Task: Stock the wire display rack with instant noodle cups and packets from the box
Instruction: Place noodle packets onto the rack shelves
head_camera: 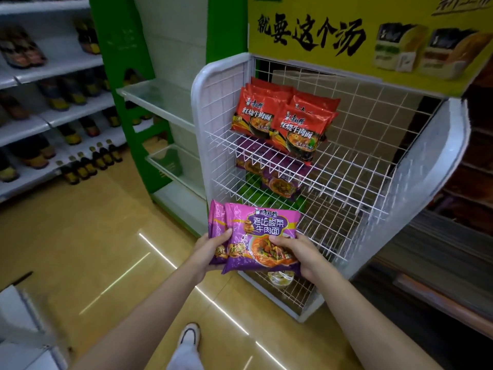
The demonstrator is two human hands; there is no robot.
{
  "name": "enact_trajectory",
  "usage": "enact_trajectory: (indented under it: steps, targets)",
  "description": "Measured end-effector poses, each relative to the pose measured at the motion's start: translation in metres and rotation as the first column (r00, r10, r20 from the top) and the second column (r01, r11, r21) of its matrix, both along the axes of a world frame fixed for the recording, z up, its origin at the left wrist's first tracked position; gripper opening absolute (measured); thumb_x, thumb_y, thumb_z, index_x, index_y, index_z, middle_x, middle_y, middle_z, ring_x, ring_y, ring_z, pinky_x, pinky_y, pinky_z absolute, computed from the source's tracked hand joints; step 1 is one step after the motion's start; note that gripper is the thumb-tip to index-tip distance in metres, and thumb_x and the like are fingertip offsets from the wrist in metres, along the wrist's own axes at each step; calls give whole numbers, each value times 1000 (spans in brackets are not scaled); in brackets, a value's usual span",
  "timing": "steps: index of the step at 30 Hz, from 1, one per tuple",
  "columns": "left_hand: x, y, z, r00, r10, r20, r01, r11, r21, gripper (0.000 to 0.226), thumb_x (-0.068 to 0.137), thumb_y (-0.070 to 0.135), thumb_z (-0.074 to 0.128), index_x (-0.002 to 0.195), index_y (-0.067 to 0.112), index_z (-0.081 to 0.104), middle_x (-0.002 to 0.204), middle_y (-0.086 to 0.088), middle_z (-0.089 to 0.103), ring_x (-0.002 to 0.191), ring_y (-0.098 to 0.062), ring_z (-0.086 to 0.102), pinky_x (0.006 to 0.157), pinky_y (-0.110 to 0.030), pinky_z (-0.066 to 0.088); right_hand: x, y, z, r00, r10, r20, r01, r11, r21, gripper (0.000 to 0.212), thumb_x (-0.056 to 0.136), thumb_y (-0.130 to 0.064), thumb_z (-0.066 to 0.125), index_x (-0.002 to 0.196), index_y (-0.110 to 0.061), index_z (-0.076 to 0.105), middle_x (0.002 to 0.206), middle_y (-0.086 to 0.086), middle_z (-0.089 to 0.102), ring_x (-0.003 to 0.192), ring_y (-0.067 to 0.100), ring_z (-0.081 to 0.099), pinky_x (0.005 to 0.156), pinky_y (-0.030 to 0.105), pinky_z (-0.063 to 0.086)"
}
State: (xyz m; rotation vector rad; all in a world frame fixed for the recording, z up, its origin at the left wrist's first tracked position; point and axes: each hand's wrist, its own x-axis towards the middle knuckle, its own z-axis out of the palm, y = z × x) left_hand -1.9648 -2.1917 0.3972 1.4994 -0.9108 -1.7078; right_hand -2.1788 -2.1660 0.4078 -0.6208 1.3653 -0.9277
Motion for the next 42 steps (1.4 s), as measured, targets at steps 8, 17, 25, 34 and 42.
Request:
enact_trajectory:
  steps: [8,17,25,34,42]
  targets:
    - [52,-120,-25,982,-190,7,188,978,88,48,79,41,69,119,17,58,102,-6,72,86,-22,69,61,-31,56,58,-84,-30,979,-202,-3,202,976,88,45,72,-15,79,111,-15,58,104,11,71,94,31,68,83,45,56]
    - [64,-210,-44,902,-430,35,418,892,171,45,81,41,68,118,19,56,101,-5,70,89,-23,65,72,-34,54,96,-119,-52,897,-442,15,438,892,117,52,64,-18,84,112,-16,63,107,11,71,97,29,68,89,50,53]
    - [35,-198,-80,840,-542,12,527,822,215,35,84,40,63,113,21,59,95,-1,73,83,-17,69,53,-25,53,76,-91,-89,859,-512,15,503,848,168,38,75,-12,76,109,-17,60,102,6,72,94,24,69,71,33,57]
    - [-7,-229,-130,790,-603,110,590,797,126,12,88,31,59,95,22,59,80,3,73,68,-14,68,56,-25,55,38,-117,-146,858,-514,12,512,855,82,23,76,-10,75,95,-19,66,86,-1,75,77,14,72,67,29,59]
    - [5,-257,-135,746,-646,160,658,752,-29,52,46,53,71,85,18,67,70,-3,71,53,-17,66,40,-25,49,45,-131,-157,893,-444,70,446,895,-9,54,57,-27,77,108,-18,64,93,0,75,83,17,73,70,30,56]
